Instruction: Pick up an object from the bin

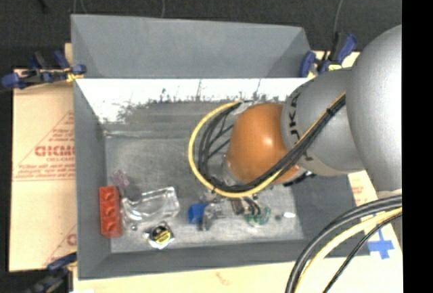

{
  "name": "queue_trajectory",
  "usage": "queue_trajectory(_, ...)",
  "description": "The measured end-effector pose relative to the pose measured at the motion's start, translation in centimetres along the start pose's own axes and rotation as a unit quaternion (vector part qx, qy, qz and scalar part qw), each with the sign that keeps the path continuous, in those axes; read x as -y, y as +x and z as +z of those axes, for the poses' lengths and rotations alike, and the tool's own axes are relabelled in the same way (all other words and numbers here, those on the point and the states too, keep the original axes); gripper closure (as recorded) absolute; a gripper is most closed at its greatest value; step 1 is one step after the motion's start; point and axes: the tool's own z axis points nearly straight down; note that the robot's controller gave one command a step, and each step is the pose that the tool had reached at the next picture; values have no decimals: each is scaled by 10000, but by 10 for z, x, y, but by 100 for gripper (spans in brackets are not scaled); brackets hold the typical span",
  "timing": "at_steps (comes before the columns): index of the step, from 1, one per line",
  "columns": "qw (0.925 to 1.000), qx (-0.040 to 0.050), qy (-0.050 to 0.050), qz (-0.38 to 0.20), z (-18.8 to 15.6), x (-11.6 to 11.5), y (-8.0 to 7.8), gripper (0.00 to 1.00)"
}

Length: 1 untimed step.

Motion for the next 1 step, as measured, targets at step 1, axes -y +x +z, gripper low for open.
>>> queue_trajectory(1, 9943, -51, 8, -1066, -165, -8, -10, 100)
